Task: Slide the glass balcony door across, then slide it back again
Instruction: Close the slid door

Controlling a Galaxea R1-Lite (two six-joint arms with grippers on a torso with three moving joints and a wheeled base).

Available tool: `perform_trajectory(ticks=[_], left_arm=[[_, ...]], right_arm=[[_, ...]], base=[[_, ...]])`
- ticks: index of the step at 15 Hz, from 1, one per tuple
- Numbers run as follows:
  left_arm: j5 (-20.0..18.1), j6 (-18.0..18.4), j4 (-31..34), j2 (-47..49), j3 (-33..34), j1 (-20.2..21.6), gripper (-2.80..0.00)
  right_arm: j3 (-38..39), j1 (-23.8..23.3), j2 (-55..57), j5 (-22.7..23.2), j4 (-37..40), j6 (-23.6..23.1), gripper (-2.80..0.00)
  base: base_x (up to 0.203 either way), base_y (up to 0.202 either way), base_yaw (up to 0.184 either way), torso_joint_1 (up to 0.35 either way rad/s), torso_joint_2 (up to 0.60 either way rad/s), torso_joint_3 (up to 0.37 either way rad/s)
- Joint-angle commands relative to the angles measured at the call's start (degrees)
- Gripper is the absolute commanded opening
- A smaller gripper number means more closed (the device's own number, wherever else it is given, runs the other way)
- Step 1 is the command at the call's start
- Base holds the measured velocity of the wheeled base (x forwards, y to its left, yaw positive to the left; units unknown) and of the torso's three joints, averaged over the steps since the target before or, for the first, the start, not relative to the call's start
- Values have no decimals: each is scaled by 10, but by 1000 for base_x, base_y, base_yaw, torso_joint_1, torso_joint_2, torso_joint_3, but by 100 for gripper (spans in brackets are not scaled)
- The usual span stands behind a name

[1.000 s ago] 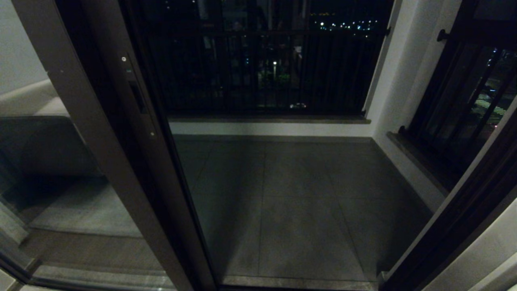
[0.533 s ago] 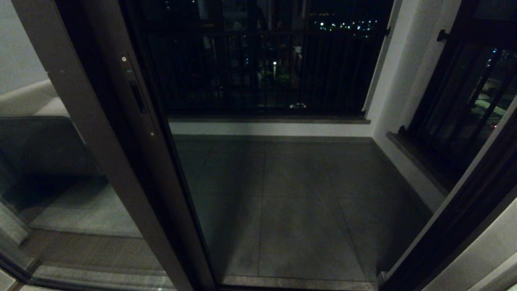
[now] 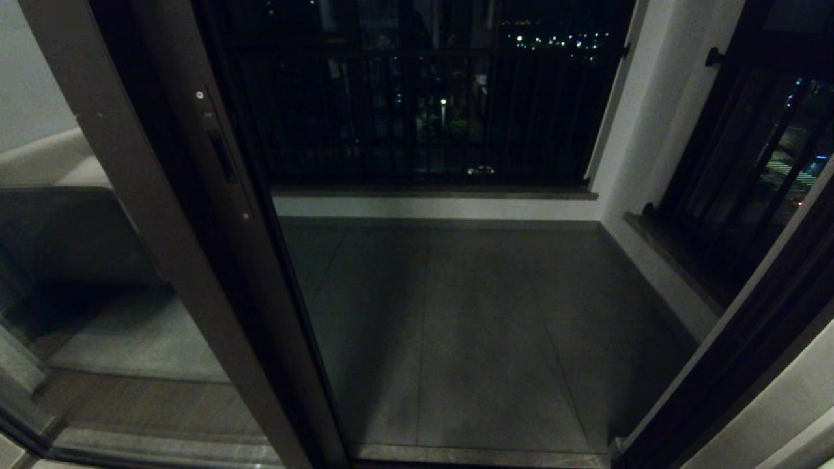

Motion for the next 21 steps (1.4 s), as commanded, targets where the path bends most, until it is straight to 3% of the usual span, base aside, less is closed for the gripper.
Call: perform_trajectory(ticks=[1, 5, 9, 11, 12, 14, 19, 20, 21], left_arm=[[-4, -23, 2, 140, -67, -23, -280], [-5, -110, 6, 282, -181, -89, -280], [1, -125, 5, 384, -236, -116, -280], [24, -131, 3, 442, -272, -116, -280], [47, -138, -1, 465, -290, -117, 0], [69, -144, -17, 484, -311, -120, 0], [67, -134, -22, 531, -358, -121, 0], [45, -119, -22, 527, -353, -120, 0], [-7, -106, -20, 513, -349, -117, 0]], right_arm=[[0, 0, 0, 0, 0, 0, -280], [0, 0, 0, 0, 0, 1, -280], [0, 0, 0, 0, 0, 0, -280], [0, 0, 0, 0, 0, 0, -280], [0, 0, 0, 0, 0, 1, -280], [0, 0, 0, 0, 0, 1, -280], [0, 0, 0, 0, 0, 0, -280], [0, 0, 0, 0, 0, 1, -280], [0, 0, 0, 0, 0, 0, -280]], base=[[0, 0, 0, 0, 0, 0], [0, 0, 0, 0, 0, 0], [0, 0, 0, 0, 0, 0], [0, 0, 0, 0, 0, 0], [0, 0, 0, 0, 0, 0], [0, 0, 0, 0, 0, 0], [0, 0, 0, 0, 0, 0], [0, 0, 0, 0, 0, 0], [0, 0, 0, 0, 0, 0]])
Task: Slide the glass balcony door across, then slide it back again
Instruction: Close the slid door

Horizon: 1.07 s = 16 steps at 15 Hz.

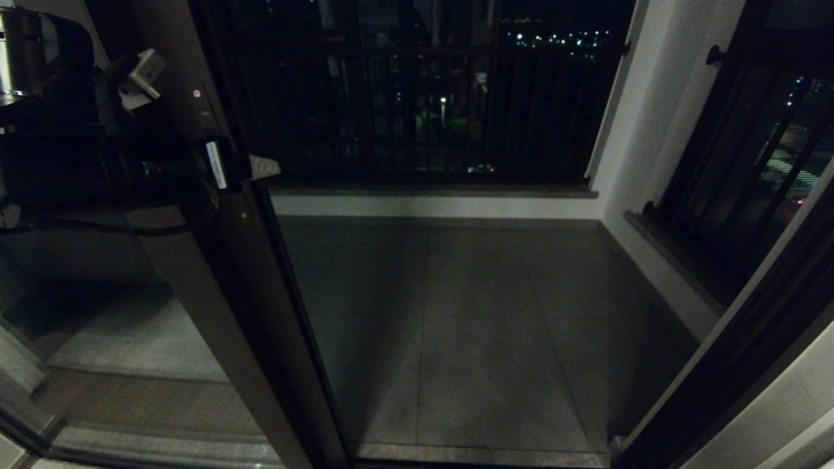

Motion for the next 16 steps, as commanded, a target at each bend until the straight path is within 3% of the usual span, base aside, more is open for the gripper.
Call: perform_trajectory(ticks=[1, 2, 3, 9, 16], left_arm=[[-114, 19, 11, -22, 1, 17, 0], [-157, 35, 44, -30, -13, 30, 0], [-157, 55, 72, -30, -28, 40, 0], [-153, 77, 73, 6, -67, 112, 0], [-161, 76, 73, 34, -92, 108, 0]], right_arm=[[0, 0, 1, 0, 0, 0, -280], [0, 0, 0, 0, 0, 0, -280], [0, 0, 0, 0, 0, 0, -280], [0, 0, 0, 0, 0, 0, -280], [0, 0, 0, 0, 0, 0, -280]], base=[[0, 0, 0, 0, 0, 0], [0, 0, 0, 0, 0, 0], [0, 0, 0, 0, 0, 0], [0, 0, 0, 0, 0, 0], [0, 0, 0, 0, 0, 0]])
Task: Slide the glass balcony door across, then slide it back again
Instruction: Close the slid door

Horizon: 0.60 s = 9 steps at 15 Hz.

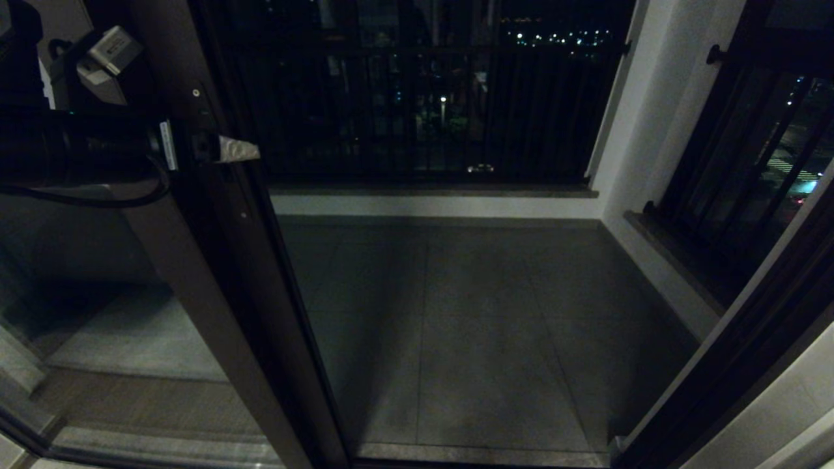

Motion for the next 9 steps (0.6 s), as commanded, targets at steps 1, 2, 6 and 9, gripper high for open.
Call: perform_trajectory(ticks=[1, 2, 6, 9], left_arm=[[-2, -2, 0, 13, -10, -7, 0], [-1, -2, 0, 15, -13, -11, 0], [2, 0, 0, 40, -36, -16, 0], [2, 0, 0, 56, -54, -16, 0]], right_arm=[[0, 0, 0, 0, 0, 0, -280], [0, 0, 0, 0, 0, 1, -280], [0, 0, 0, 0, 0, 1, -280], [0, 0, 0, 0, 0, 0, -280]], base=[[0, 0, 0, 0, 0, 0], [0, 0, 0, 0, 0, 0], [0, 0, 0, 0, 0, 0], [0, 0, 0, 0, 0, 0]])
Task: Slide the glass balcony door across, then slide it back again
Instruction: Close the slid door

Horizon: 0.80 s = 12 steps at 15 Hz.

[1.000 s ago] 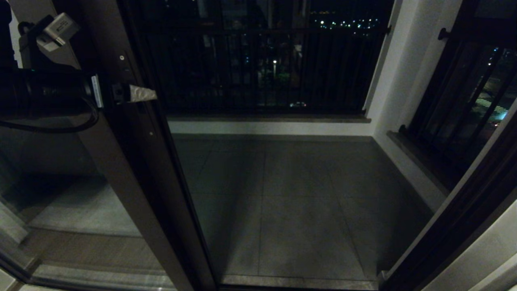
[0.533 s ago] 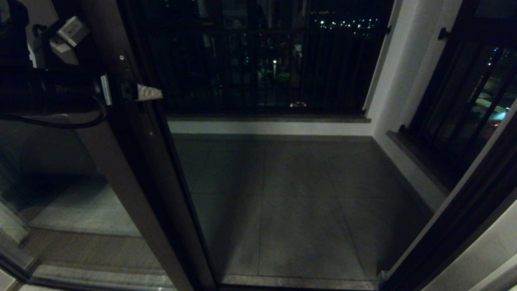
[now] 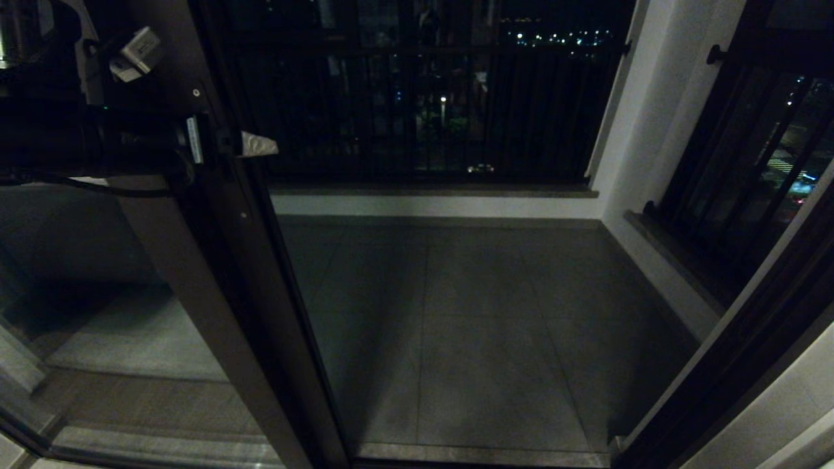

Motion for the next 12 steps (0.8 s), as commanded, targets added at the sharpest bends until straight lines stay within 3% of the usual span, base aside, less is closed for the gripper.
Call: perform_trajectory(ticks=[1, 8, 12], left_arm=[[-1, 2, 0, 16, -11, 0, 0], [-1, 4, 0, 34, -17, -2, 0], [0, -1, -50, 38, -14, -15, 0]], right_arm=[[0, 0, 0, 0, 0, 0, -280], [0, 0, 0, 0, 0, 0, -280], [0, 0, 0, 0, 0, 0, -280]], base=[[0, 0, 0, 0, 0, 0], [0, 0, 0, 0, 0, 0], [0, 0, 0, 0, 0, 0]])
